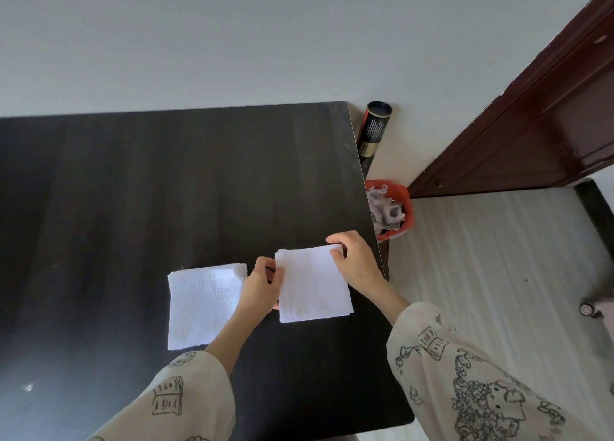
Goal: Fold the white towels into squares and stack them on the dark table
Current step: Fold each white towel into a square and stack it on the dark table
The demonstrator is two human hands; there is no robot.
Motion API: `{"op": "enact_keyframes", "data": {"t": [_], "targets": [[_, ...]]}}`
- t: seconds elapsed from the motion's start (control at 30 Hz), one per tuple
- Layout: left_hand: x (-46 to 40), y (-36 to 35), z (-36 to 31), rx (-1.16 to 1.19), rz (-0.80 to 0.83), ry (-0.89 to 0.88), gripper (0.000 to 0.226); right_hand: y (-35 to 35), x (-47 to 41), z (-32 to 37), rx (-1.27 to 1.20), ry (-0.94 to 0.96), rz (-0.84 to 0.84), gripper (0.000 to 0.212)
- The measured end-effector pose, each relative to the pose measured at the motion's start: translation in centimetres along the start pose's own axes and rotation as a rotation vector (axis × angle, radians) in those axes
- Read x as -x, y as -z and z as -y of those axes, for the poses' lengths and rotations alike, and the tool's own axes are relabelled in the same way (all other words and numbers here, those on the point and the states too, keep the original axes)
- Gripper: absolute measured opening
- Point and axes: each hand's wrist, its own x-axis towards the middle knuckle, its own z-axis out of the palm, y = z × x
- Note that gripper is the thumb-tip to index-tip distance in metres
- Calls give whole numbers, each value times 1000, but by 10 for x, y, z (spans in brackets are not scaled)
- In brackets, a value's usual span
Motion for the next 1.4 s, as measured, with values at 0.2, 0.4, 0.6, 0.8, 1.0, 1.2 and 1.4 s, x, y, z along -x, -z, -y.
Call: {"op": "enact_keyframes", "data": {"t": [0.2,0.4,0.6,0.8,1.0,1.2,1.4], "targets": [[13,10,-2,82,-104,-35,23,3,27,-8,-105,-120,-59,35],[43,15,-24,73,-131,-276,16,13,76,-16,-211,-232,-193,34],[70,-27,-51,-53,183,-439,14,46,146,-37,-327,-405,-346,32],[140,-108,-88,-283,442,-655,19,97,255,-106,-442,-403,-525,31],[247,-238,-133,-287,583,-830,19,156,395,-204,-492,-437,-768,25],[385,-388,-170,-208,855,-1001,19,227,545,-298,-482,-496,-1000,27],[492,-501,-203,-248,1031,-1132,17,275,660,-380,-481,-595,-1191,29]]}}
